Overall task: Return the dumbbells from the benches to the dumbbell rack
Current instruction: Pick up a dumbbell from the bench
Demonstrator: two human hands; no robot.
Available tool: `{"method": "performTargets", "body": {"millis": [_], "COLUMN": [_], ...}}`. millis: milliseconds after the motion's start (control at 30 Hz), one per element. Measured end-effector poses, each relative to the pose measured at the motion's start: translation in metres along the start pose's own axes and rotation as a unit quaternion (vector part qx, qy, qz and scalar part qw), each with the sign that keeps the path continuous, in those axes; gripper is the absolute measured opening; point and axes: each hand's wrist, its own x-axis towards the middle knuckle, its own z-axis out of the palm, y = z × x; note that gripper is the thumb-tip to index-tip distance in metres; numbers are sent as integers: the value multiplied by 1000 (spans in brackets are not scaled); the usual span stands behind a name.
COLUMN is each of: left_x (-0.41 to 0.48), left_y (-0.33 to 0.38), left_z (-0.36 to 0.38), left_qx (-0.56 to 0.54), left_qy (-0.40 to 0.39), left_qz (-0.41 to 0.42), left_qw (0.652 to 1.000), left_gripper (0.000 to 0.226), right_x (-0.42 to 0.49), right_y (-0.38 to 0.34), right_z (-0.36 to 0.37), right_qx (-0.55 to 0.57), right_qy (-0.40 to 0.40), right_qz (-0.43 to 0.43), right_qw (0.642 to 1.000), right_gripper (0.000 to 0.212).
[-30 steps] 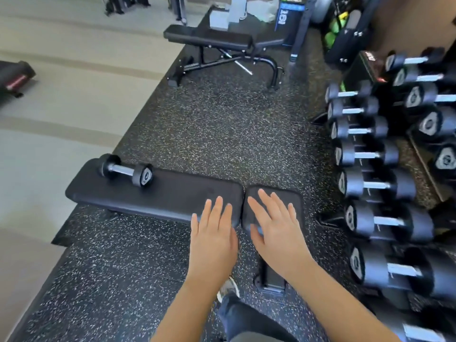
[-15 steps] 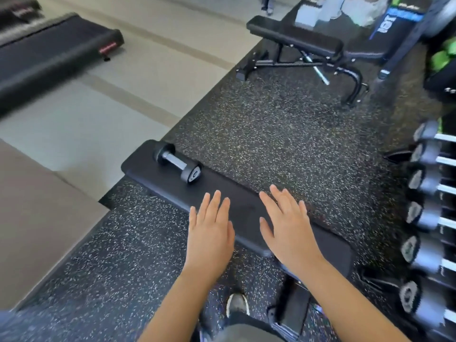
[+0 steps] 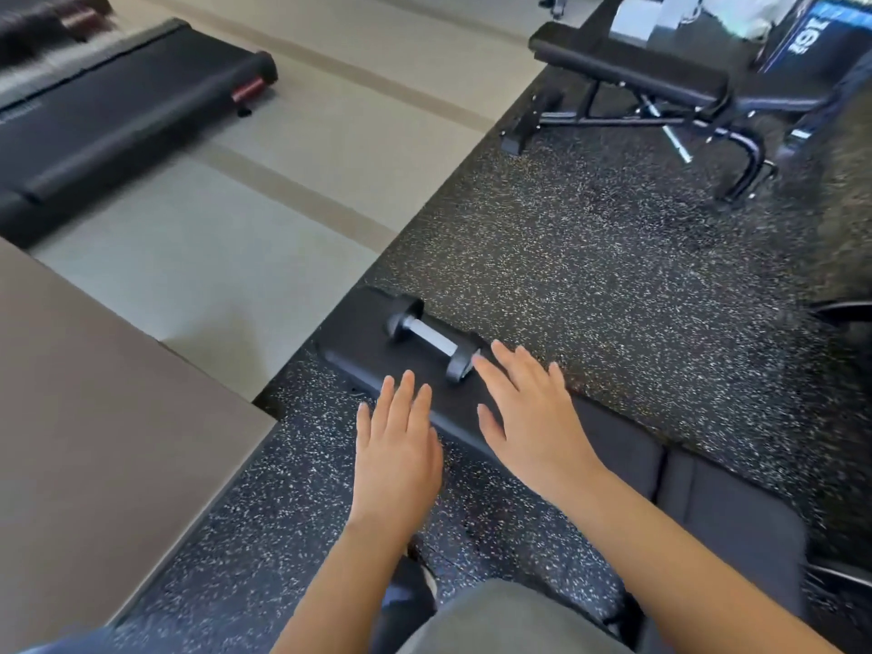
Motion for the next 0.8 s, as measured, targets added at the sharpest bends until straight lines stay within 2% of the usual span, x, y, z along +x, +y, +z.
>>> {"method": "performTargets", "body": {"millis": [167, 267, 367, 467, 600, 800], "left_x": [31, 43, 60, 83, 125, 200], "left_y": [-49, -65, -76, -84, -93, -118], "left_z": [-10, -7, -2, 0, 5, 32], "left_qx": [-7, -8, 9, 8, 7, 36], "left_qy": [8, -5, -26, -13, -20, -64], "left_qz": [28, 56, 80, 86, 79, 116], "left_qw": [1000, 998, 996, 996, 997, 991], "left_gripper": [48, 36, 44, 39, 54, 62], "right_x": [41, 55, 75, 98, 132, 195], "right_y": [-38, -45, -48, -50, -47, -13], "right_z": [13, 22, 29, 36, 52, 74], "right_qx": [-6, -10, -13, -12, 1, 11], "right_qy": [7, 3, 4, 11, -7, -40], "right_qz": [25, 32, 40, 41, 55, 91], "right_qw": [1000, 999, 999, 999, 998, 995], "right_gripper": [53, 54, 55, 58, 59, 57]}}
